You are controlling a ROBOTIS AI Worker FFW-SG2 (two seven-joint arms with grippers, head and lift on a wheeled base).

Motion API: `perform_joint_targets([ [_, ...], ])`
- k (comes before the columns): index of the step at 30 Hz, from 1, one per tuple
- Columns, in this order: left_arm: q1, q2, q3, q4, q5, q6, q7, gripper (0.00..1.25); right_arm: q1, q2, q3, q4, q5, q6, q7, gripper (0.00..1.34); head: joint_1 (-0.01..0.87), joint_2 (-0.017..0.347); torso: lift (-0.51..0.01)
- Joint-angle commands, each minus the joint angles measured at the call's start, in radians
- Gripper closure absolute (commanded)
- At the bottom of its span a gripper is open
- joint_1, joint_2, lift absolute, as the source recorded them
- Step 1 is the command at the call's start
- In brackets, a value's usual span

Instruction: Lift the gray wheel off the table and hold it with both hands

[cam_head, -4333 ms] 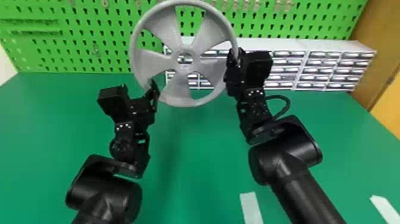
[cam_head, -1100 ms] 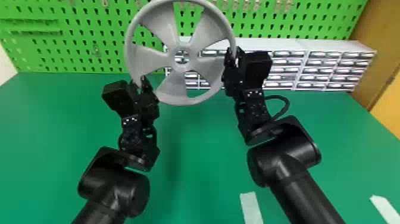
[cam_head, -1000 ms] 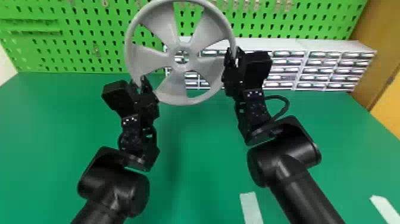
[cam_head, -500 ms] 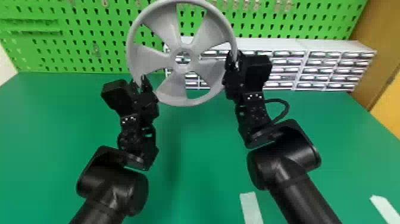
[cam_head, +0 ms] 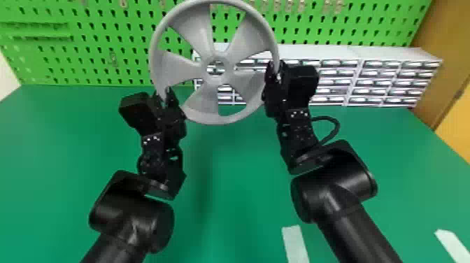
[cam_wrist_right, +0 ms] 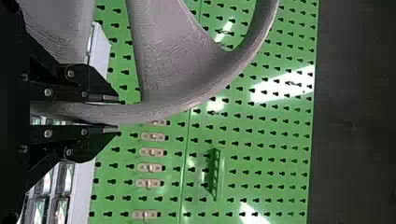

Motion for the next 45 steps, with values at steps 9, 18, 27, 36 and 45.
perform_joint_targets([
  [9,0.001,-0.008,0.003,-0.002,-0.041,0.0,0.001,1.01,-0.004,-0.001,0.005,0.0,0.003,0.0,0.0,1.09,0.711,0.015,-0.098],
  [18,0.004,-0.008,0.008,-0.002,-0.05,0.0,0.001,1.0,-0.004,-0.001,0.004,0.0,0.003,0.0,0.0,1.09,0.711,0.015,-0.098],
  [27,0.006,-0.008,0.011,-0.002,-0.05,0.0,0.001,1.0,-0.004,-0.001,0.004,0.0,0.003,0.0,0.0,1.09,0.711,0.015,-0.098],
  [36,0.006,-0.008,0.011,-0.002,-0.051,0.0,-0.001,1.0,-0.004,-0.001,0.004,0.0,0.003,0.0,0.0,1.09,0.711,0.015,-0.098],
  [45,0.006,-0.008,0.009,-0.002,-0.051,0.0,0.001,1.0,-0.004,-0.003,0.002,0.0,0.003,0.0,0.0,1.09,0.711,0.015,-0.098],
])
